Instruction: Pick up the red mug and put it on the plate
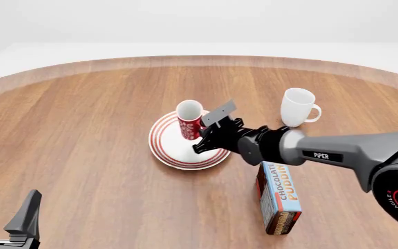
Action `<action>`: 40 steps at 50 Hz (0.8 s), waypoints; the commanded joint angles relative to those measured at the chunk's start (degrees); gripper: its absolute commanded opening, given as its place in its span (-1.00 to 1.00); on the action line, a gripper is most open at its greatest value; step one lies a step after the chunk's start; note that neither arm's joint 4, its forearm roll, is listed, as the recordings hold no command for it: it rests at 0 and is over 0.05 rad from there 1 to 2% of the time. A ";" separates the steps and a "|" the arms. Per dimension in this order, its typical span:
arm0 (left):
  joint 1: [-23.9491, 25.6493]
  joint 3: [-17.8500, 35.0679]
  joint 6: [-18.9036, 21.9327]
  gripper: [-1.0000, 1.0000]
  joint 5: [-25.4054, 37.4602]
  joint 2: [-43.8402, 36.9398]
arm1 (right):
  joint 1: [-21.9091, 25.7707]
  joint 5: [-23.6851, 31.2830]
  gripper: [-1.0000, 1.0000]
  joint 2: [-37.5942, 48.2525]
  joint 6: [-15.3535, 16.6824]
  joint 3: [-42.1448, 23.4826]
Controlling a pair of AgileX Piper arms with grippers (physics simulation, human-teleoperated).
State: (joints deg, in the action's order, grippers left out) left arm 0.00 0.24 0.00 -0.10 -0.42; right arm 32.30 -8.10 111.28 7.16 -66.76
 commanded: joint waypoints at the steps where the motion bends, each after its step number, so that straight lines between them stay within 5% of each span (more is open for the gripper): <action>1: 0.00 0.00 0.00 1.00 0.00 0.00 | 0.46 -0.43 -1.00 1.09 -1.04 -1.02; 40: 0.00 0.00 0.00 1.00 0.00 0.00 | 0.42 -0.23 -1.00 4.23 -1.43 -2.99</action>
State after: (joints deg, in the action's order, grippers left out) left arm 0.00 0.24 0.00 -0.10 -0.42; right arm 32.70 -8.39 115.26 6.03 -69.20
